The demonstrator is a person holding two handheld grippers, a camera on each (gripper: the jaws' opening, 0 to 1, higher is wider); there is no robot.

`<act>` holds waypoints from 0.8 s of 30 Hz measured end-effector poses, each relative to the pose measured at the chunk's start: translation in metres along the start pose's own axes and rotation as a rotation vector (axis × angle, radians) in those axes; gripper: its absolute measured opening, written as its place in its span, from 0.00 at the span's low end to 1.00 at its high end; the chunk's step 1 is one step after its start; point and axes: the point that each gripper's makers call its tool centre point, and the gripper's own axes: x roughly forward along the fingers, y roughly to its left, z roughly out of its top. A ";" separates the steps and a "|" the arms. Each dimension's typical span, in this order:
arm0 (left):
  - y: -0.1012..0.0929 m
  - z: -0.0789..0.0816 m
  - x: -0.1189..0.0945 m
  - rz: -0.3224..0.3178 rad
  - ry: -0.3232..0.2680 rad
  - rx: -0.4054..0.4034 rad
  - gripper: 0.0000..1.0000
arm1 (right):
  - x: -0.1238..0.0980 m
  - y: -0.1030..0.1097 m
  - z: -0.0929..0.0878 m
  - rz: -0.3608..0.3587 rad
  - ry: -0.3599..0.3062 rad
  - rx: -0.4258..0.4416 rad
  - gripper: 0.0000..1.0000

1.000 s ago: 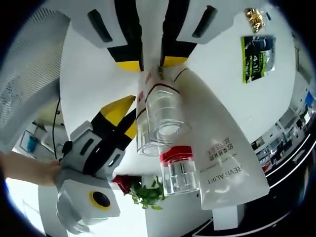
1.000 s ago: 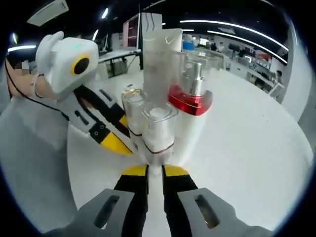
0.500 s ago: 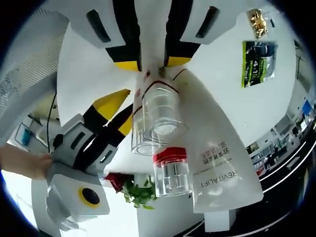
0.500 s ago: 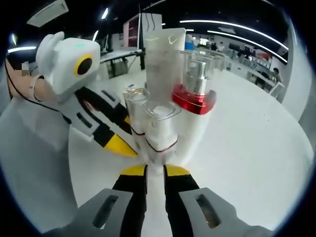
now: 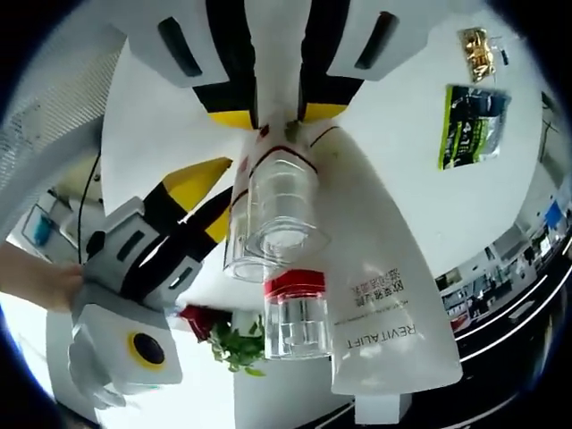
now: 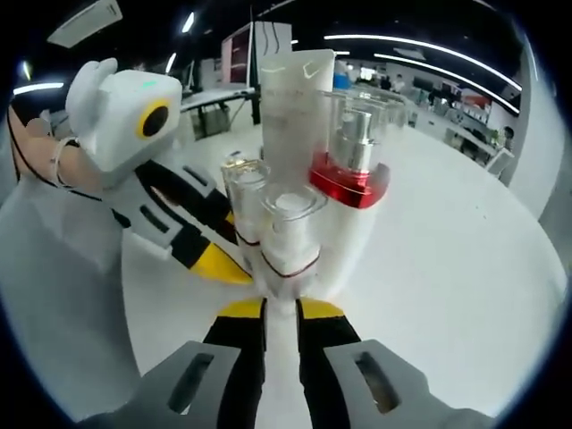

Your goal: Arrange the skincare products in the storage area until every visible bottle or jar stands upright without overlapping.

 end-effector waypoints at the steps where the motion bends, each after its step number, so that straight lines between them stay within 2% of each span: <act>1: 0.001 0.000 0.000 0.000 0.000 -0.004 0.15 | 0.000 0.000 0.000 0.000 0.002 -0.001 0.13; 17: 0.001 -0.001 0.004 -0.003 0.000 -0.018 0.15 | -0.003 0.002 0.002 -0.010 -0.004 0.004 0.13; 24: -0.001 -0.003 0.004 -0.012 0.005 0.000 0.15 | -0.005 0.005 0.003 -0.012 -0.007 0.002 0.13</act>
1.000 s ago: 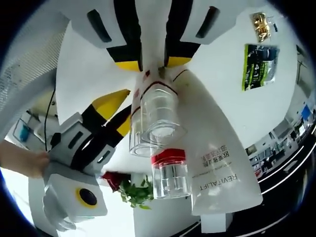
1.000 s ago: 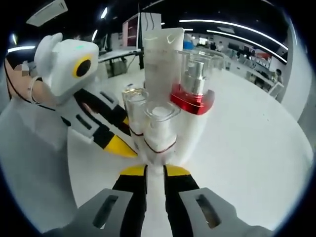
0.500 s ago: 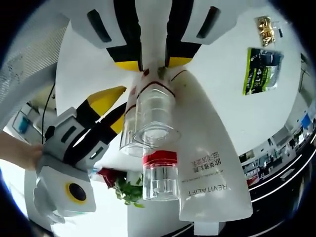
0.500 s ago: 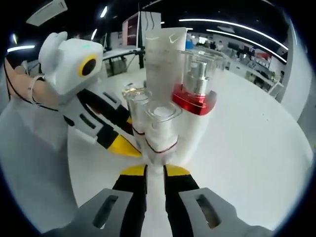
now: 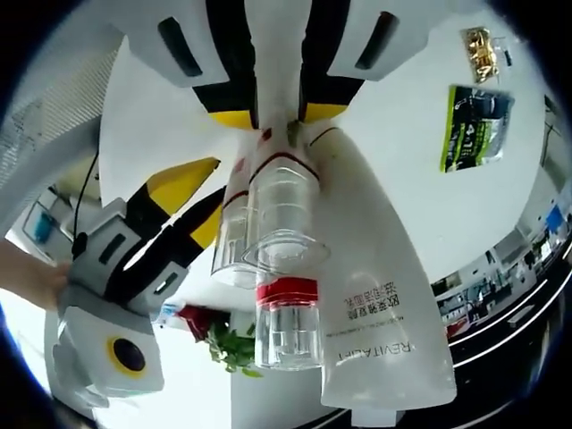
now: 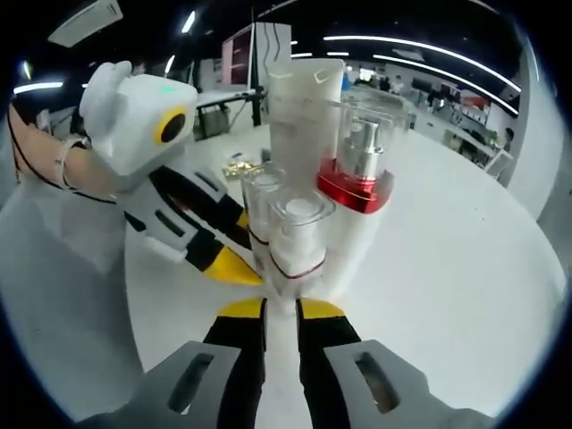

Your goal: Arrange the skincare products in the storage area until every visible bottle or jar stands upright without overlapping.

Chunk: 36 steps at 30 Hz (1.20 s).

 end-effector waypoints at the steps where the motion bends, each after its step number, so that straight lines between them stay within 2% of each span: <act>1: -0.001 0.001 -0.001 -0.002 -0.003 0.003 0.15 | -0.001 0.000 0.000 -0.002 0.002 0.001 0.14; 5: -0.001 0.006 -0.006 -0.012 -0.021 0.019 0.17 | -0.006 0.000 0.002 -0.014 -0.007 0.016 0.16; 8: -0.003 0.006 -0.009 -0.038 -0.011 0.003 0.19 | -0.010 0.001 0.005 -0.023 -0.018 0.025 0.17; 12: -0.004 0.008 -0.017 -0.032 -0.006 0.042 0.24 | -0.015 0.001 0.011 -0.036 -0.035 0.029 0.22; 16: 0.000 0.018 -0.029 -0.039 -0.012 0.058 0.32 | -0.023 0.002 0.019 -0.058 -0.056 0.037 0.28; 20: 0.003 0.032 -0.046 -0.036 -0.050 0.068 0.35 | -0.033 0.005 0.028 -0.075 -0.078 0.038 0.34; 26: 0.001 0.044 -0.074 -0.045 -0.079 0.065 0.47 | -0.046 0.013 0.042 -0.089 -0.104 0.034 0.47; 28: 0.003 0.046 -0.084 -0.045 -0.101 0.056 0.52 | -0.052 0.018 0.047 -0.105 -0.121 0.035 0.55; 33: 0.002 0.043 -0.104 -0.056 -0.126 0.019 0.62 | -0.061 0.019 0.054 -0.139 -0.148 0.070 0.70; 36: 0.002 0.039 -0.113 -0.049 -0.137 -0.005 0.68 | -0.065 0.020 0.055 -0.155 -0.158 0.096 0.74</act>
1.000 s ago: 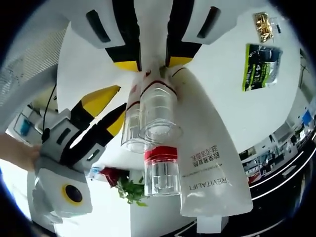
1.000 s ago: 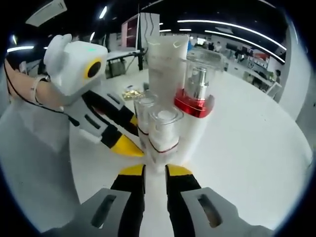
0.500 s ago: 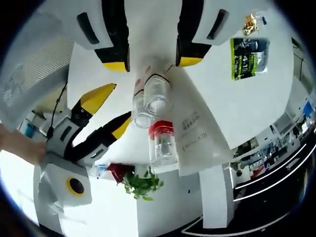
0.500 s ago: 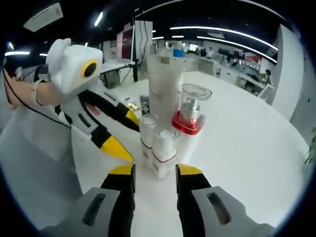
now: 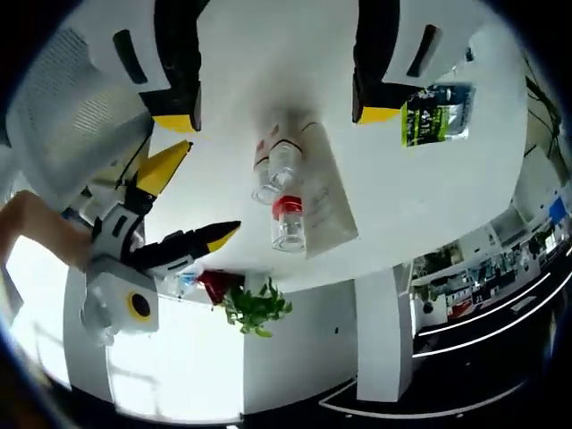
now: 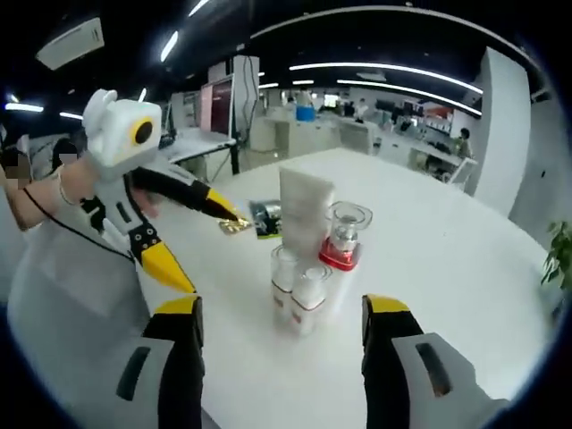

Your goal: Arrange the skincare products in the storage area until every visible bottle or jar stands upright without overlapping.

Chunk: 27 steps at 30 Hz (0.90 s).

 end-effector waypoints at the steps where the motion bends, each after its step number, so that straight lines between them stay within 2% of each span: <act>1: 0.000 -0.002 -0.004 0.003 -0.001 -0.011 0.69 | 0.000 0.001 0.000 -0.003 0.001 0.004 0.75; 8: 0.008 -0.018 -0.024 0.026 0.014 -0.058 0.81 | -0.003 0.010 -0.005 -0.022 0.023 0.021 0.84; 13: 0.009 -0.024 -0.041 0.054 -0.003 -0.096 0.88 | -0.003 0.023 -0.005 -0.010 0.026 0.013 0.91; 16: 0.013 -0.029 -0.050 0.071 -0.002 -0.111 0.93 | -0.003 0.026 -0.004 -0.017 0.025 0.009 0.99; 19: 0.014 -0.032 -0.059 0.086 -0.011 -0.132 0.99 | -0.003 0.033 -0.004 -0.010 0.025 0.012 1.00; 27: 0.014 -0.038 -0.070 0.102 -0.035 -0.158 0.99 | -0.005 0.047 -0.005 0.009 0.022 0.019 1.00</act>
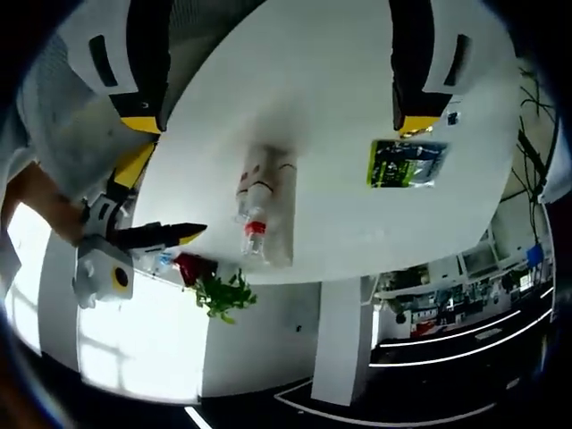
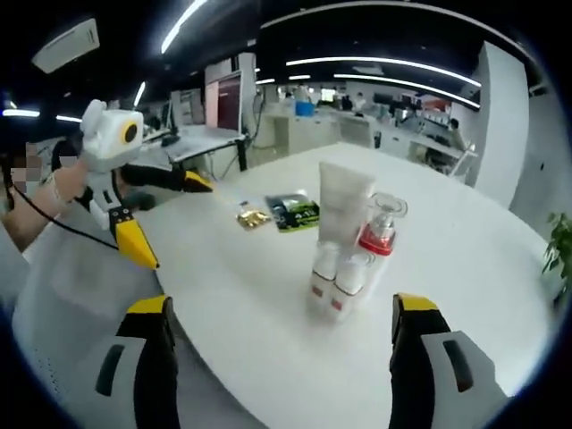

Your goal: Arrange the skincare products in the storage area until every visible bottle or jar stands upright without overlapping.

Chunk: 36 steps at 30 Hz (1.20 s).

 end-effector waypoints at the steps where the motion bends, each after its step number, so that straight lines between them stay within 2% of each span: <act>1: -0.001 -0.001 0.000 0.002 0.001 -0.007 0.99 | -0.001 0.000 0.001 -0.004 -0.009 0.010 1.00; 3: -0.004 -0.001 -0.001 0.006 -0.009 -0.013 0.99 | -0.003 0.002 0.005 -0.006 -0.041 0.030 1.00; 7: -0.005 -0.007 0.003 0.017 -0.014 -0.035 0.99 | -0.004 0.004 0.002 -0.012 -0.063 0.063 1.00; 11: 0.000 -0.015 0.013 0.039 -0.012 -0.036 0.99 | 0.000 0.006 -0.010 -0.022 -0.029 0.043 1.00; 12: 0.003 -0.023 0.012 0.051 0.060 -0.013 0.99 | 0.000 0.006 -0.013 -0.016 -0.005 0.036 1.00; 13: 0.008 -0.023 0.013 0.062 0.070 0.013 0.99 | 0.000 0.006 -0.009 -0.006 -0.024 0.040 1.00; 14: 0.011 -0.017 0.014 0.079 0.029 0.032 0.99 | 0.001 0.007 -0.006 0.001 -0.041 0.054 1.00; 15: 0.007 -0.016 0.011 0.073 0.020 0.021 0.99 | 0.001 0.006 -0.005 0.000 -0.042 0.058 1.00; 17: 0.009 -0.019 0.009 0.078 0.024 -0.026 0.99 | 0.002 0.000 -0.004 -0.027 -0.047 0.039 1.00; 21: 0.014 -0.025 0.009 0.103 0.047 -0.002 0.99 | 0.000 0.005 -0.008 -0.024 -0.041 0.038 1.00; 25: 0.013 -0.028 0.010 0.087 0.057 -0.008 0.99 | -0.001 0.006 -0.007 -0.042 -0.035 0.002 1.00; 31: 0.010 -0.028 0.012 0.077 0.061 0.016 0.99 | -0.001 0.008 -0.009 -0.024 -0.024 0.010 1.00; 36: 0.011 -0.027 0.012 0.070 0.050 -0.001 0.99 | 0.003 0.015 -0.018 0.002 0.025 0.007 1.00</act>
